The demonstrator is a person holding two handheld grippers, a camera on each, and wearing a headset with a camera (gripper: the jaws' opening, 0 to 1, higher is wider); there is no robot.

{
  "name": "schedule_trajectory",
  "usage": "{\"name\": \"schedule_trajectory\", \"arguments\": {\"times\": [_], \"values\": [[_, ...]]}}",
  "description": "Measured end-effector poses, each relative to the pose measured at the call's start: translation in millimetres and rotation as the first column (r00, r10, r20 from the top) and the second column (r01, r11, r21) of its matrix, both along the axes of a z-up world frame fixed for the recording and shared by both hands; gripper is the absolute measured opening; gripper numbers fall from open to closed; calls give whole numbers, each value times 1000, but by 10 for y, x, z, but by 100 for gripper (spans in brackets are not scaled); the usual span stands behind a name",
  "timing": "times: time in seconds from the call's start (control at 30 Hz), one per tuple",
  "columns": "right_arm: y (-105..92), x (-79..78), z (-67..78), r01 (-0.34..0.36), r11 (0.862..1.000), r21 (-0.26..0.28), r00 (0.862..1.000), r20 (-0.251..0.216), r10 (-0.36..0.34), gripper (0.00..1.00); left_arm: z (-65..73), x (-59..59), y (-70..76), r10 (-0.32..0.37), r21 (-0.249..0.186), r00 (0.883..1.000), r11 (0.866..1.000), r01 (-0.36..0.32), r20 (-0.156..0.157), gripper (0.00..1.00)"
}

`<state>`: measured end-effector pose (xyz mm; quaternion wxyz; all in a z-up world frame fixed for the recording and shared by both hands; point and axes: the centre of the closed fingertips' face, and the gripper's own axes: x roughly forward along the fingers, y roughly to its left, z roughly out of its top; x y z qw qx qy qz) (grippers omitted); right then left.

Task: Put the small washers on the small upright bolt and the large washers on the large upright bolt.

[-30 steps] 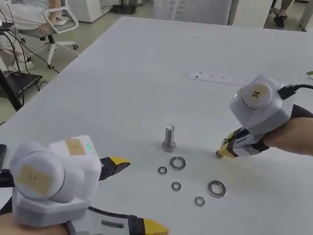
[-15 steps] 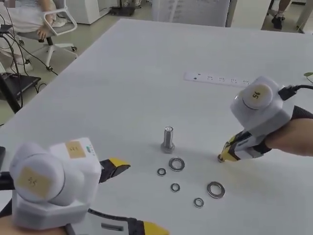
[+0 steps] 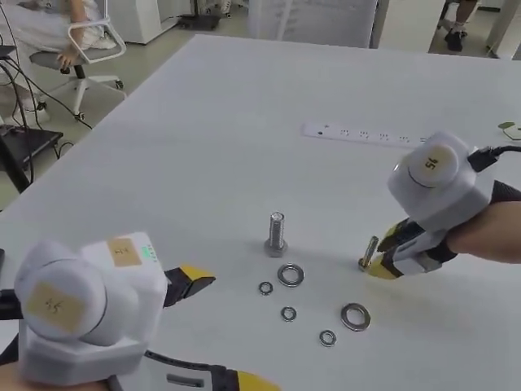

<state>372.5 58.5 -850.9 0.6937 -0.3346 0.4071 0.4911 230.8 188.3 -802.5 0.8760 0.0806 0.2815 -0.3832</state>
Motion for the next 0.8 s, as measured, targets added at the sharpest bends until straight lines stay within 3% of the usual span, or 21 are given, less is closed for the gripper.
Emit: {"name": "schedule_trajectory", "arguments": {"times": [0.2,0.8], "values": [[-43,-115,3,4,1000,14,999,-38,-4,42,21,6,-4,-4,-2,1000,1000,4,8,81],[-91,-462,40,-41,999,-11,998,-45,40,44,91,2,-25,-10,-10,999,1000,10,36,81]]}}
